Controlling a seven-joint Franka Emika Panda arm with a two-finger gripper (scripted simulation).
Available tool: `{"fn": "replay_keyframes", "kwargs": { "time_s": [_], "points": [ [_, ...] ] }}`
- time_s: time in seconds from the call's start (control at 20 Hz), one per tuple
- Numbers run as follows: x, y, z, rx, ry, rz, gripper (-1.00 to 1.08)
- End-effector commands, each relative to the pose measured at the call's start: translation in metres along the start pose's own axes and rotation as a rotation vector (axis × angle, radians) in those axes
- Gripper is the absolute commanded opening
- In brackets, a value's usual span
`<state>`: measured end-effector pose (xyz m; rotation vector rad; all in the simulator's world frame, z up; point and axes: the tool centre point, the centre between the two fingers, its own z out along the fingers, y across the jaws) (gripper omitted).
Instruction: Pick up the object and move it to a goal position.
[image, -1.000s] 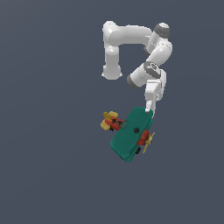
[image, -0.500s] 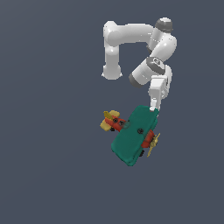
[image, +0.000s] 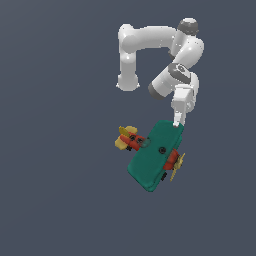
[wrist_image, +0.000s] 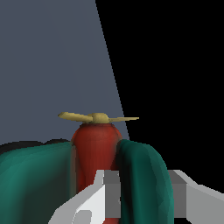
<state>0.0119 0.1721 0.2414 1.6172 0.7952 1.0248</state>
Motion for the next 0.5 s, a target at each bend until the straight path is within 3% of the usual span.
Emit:
{"fn": "replay_keyframes", "kwargs": {
  "time_s": [0.0, 0.45],
  "points": [
    [0.000, 0.001, 0.000, 0.000, 0.000, 0.001, -1.00],
    [0.006, 0.028, 0.008, -0.001, 0.000, 0.001, -1.00]
  ]
}}
